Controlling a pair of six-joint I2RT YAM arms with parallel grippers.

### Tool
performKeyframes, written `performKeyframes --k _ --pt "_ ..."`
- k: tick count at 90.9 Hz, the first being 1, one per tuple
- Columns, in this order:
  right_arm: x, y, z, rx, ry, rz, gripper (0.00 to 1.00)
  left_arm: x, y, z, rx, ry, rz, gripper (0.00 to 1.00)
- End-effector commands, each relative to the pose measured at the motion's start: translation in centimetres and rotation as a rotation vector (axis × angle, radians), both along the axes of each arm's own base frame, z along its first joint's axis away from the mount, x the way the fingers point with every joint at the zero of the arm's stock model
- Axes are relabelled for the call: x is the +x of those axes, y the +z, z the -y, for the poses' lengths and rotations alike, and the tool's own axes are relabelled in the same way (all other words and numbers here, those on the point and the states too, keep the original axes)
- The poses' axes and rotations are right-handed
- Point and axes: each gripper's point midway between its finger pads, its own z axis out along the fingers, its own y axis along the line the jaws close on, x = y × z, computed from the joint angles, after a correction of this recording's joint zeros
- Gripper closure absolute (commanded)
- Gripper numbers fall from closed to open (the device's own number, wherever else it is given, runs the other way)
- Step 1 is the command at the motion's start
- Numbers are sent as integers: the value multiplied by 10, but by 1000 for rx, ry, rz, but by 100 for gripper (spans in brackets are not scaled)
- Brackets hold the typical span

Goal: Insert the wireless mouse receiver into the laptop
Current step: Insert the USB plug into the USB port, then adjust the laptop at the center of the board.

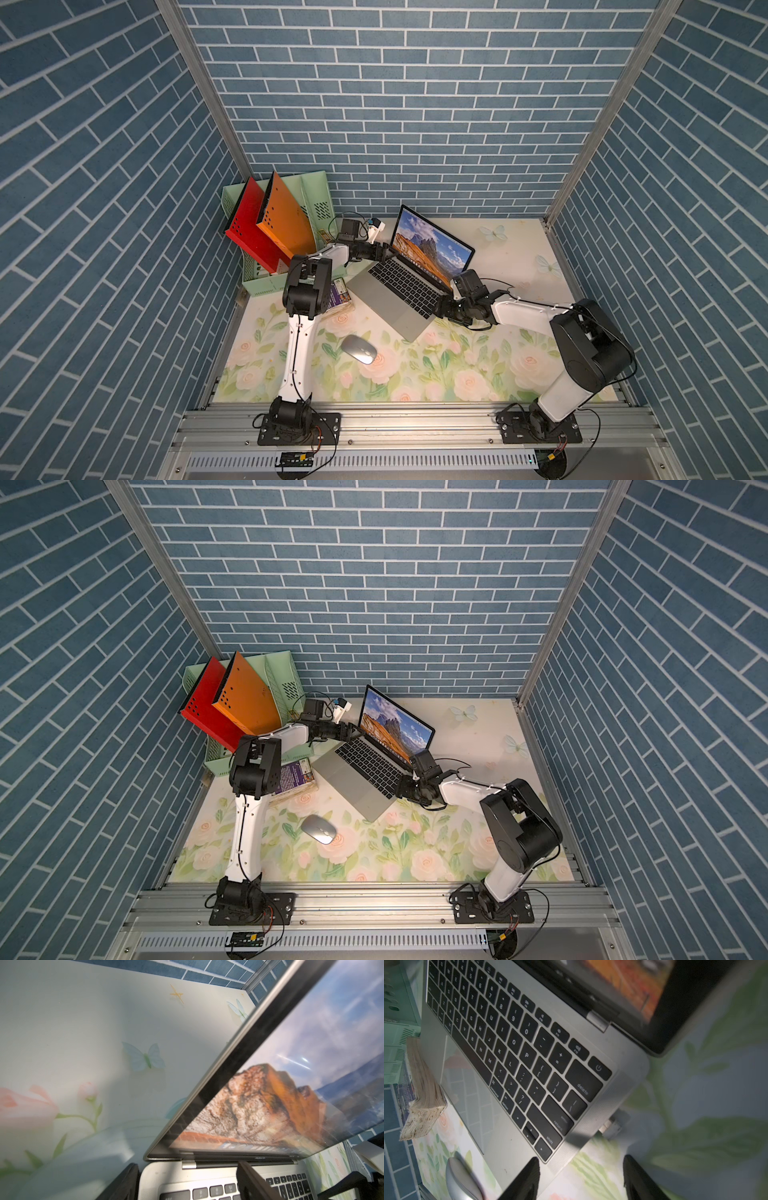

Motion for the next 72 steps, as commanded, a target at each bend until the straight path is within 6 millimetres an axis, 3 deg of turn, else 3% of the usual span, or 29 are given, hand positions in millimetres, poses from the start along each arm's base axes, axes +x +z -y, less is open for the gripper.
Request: performKeyframes --k 1,23,34,45,60,72 --pt "6 -8 -4 -14 12 1 36 -47 -82 -24 103 71 -338 21" --pt "26 -13 -7 -80 66 77 39 -51 -83 -24 97 66 -349 21" --pt "33 0 5 -139 51 130 37 -58 -79 -26 96 97 -351 21" --pt "32 7 23 -158 21 145 31 -70 -67 -24 25 143 -354 21" --pt "52 -1 36 -192 35 199 31 -97 -53 -14 -8 164 -356 21" --pt "76 5 46 -209 45 262 32 -118 -43 -9 -25 183 -353 21"
